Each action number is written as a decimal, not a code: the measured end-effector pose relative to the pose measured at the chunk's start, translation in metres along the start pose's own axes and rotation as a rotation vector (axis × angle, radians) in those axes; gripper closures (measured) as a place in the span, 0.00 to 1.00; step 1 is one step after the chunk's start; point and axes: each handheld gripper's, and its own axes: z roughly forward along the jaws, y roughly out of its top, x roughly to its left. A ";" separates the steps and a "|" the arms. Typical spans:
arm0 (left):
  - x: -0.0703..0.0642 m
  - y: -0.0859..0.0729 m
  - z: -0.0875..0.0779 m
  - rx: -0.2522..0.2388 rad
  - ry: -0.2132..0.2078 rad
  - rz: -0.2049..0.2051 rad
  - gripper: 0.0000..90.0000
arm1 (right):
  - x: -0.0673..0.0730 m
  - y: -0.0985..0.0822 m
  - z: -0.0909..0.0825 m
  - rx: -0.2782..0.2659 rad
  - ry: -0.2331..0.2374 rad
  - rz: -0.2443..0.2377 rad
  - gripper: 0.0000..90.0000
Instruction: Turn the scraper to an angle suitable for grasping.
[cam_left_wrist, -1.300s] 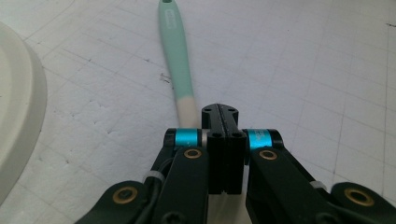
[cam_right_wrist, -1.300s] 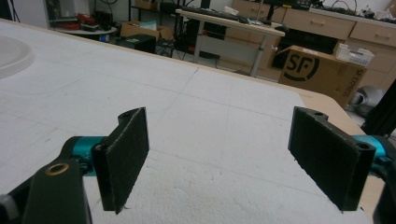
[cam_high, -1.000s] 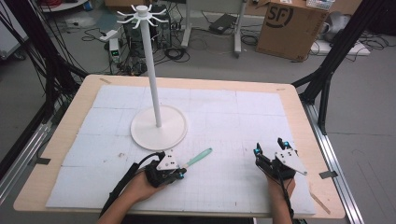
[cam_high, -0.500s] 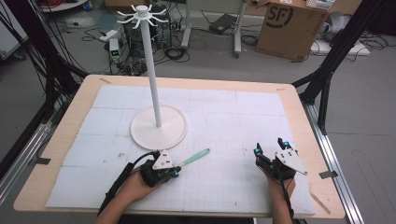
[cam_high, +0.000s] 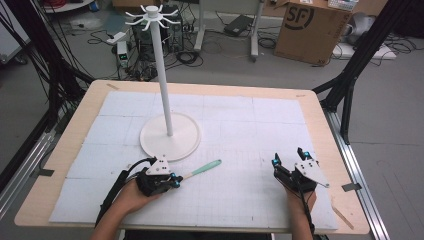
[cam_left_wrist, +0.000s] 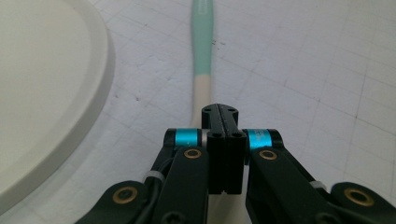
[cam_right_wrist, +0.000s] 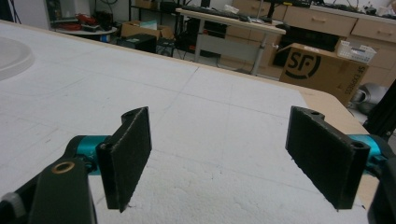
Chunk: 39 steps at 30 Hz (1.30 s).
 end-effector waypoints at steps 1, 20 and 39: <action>0.001 0.000 -0.001 -0.014 -0.013 -0.005 1.00 | 0.000 0.000 0.000 -0.001 0.000 -0.001 0.24; 0.002 0.005 0.002 -0.211 0.055 -0.043 0.78 | 0.001 0.000 0.000 -0.001 -0.001 -0.008 0.24; 0.035 -0.042 -0.049 -0.516 0.540 -0.231 0.31 | 0.001 0.000 0.000 0.000 -0.001 -0.003 0.24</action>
